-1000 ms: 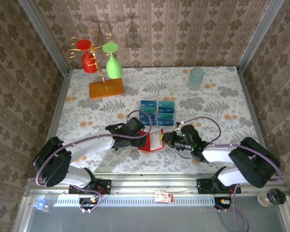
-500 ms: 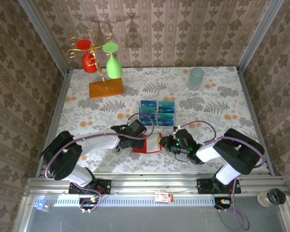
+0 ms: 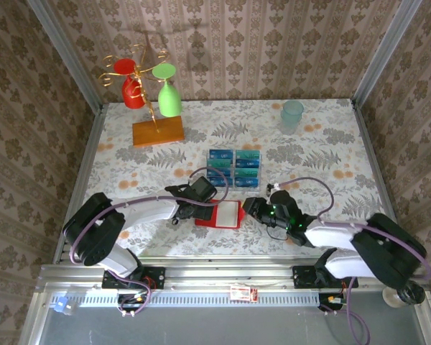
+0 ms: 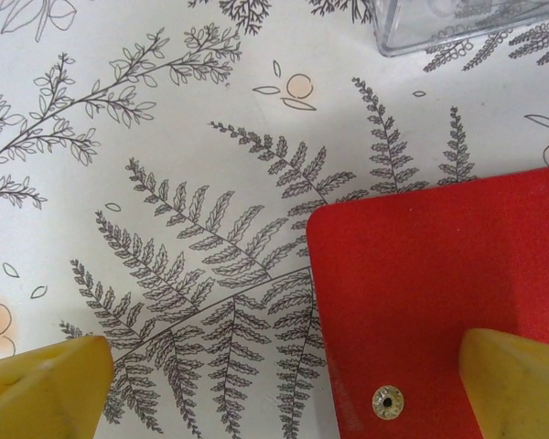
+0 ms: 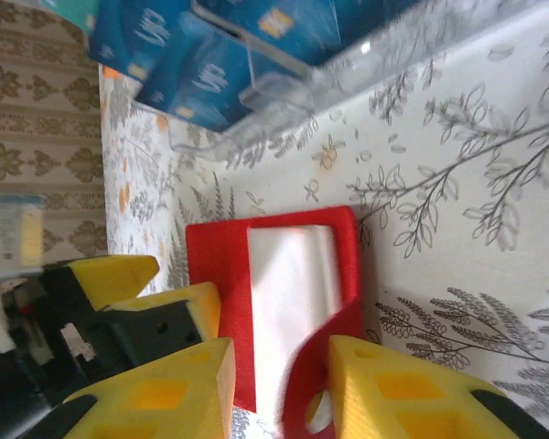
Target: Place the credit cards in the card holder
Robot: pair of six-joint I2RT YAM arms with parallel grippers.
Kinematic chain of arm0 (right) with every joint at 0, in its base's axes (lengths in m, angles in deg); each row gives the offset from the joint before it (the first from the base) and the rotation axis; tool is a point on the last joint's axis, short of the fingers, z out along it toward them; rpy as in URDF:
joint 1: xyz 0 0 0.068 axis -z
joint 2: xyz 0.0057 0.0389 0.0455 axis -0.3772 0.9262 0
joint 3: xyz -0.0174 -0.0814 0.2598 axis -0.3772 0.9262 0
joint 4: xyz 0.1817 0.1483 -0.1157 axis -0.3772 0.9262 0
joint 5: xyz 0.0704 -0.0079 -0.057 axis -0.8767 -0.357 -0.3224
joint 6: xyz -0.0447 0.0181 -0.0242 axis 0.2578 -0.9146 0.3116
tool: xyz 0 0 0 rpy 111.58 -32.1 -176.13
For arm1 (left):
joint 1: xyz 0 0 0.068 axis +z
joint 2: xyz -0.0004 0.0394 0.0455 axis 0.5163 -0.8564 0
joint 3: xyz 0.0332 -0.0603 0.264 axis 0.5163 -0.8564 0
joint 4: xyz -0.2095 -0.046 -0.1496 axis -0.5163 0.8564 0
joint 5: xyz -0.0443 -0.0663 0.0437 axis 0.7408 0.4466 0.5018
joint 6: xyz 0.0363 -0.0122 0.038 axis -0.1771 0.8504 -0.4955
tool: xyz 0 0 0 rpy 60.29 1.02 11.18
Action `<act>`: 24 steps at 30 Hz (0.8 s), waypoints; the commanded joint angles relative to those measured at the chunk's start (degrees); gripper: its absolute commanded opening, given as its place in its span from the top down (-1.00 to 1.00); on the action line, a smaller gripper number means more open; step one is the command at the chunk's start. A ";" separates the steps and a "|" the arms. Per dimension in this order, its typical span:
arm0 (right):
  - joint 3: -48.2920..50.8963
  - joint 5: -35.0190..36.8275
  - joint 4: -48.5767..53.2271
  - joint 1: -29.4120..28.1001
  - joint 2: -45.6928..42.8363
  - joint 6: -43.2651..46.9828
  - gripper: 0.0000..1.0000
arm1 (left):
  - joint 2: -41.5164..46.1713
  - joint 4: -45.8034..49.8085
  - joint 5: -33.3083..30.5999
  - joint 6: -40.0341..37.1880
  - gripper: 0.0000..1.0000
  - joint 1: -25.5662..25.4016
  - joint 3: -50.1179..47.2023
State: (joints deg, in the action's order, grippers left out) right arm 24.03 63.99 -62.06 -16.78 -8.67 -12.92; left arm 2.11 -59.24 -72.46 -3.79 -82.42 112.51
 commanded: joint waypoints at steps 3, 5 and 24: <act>-4.64 3.50 19.28 0.48 -8.88 7.74 0.57 | 2.04 -0.55 -0.08 0.13 -0.96 0.20 -1.62; -6.81 2.35 21.95 0.37 -9.21 9.41 0.64 | 2.66 -0.58 0.17 0.37 -0.96 0.18 -1.92; -12.26 1.63 14.66 -1.16 10.48 13.03 0.86 | 4.51 -0.04 -0.70 0.13 -0.96 0.52 -2.21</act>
State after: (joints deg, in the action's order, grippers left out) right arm 10.02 63.36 -45.45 -18.73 0.16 -1.34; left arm 5.15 -60.18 -72.26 -3.71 -82.39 111.01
